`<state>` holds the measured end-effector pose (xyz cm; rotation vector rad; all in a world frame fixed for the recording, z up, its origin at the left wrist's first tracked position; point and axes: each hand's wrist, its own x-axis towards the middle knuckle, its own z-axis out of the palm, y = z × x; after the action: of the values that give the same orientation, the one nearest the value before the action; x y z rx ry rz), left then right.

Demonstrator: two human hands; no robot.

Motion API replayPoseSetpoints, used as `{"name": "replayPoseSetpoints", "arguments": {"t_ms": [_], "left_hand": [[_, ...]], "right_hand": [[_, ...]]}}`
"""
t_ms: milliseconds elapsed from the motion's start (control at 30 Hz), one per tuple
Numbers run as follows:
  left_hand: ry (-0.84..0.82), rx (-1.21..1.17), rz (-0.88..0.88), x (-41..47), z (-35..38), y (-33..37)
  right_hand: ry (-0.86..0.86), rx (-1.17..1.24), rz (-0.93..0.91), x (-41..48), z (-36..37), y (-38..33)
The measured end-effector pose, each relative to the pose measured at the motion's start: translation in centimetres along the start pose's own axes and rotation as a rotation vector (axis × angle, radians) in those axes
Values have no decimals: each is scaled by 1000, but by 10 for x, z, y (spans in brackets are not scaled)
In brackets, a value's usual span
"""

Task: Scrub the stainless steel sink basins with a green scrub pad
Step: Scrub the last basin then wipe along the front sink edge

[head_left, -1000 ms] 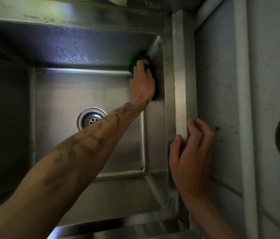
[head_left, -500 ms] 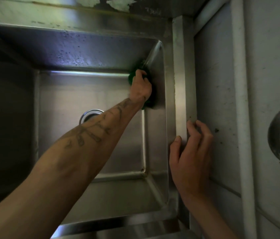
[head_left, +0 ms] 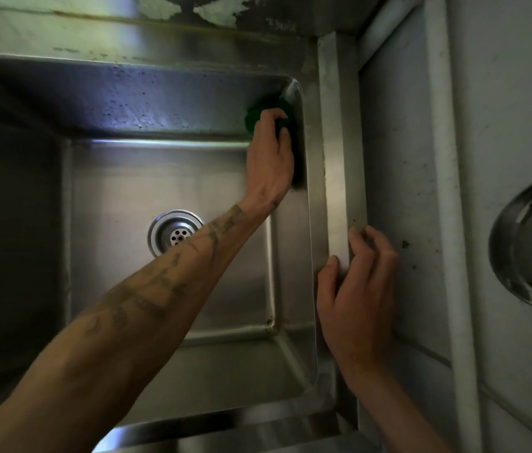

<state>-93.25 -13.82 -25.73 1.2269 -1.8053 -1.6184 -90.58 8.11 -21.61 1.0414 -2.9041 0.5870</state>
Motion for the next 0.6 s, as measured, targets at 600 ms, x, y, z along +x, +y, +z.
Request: {"name": "replayPoseSetpoints", "arguments": {"t_ms": [600], "left_hand": [[-251, 850, 814, 1, -13, 55]], "right_hand": [[4, 26, 1, 0, -2, 0]]}}
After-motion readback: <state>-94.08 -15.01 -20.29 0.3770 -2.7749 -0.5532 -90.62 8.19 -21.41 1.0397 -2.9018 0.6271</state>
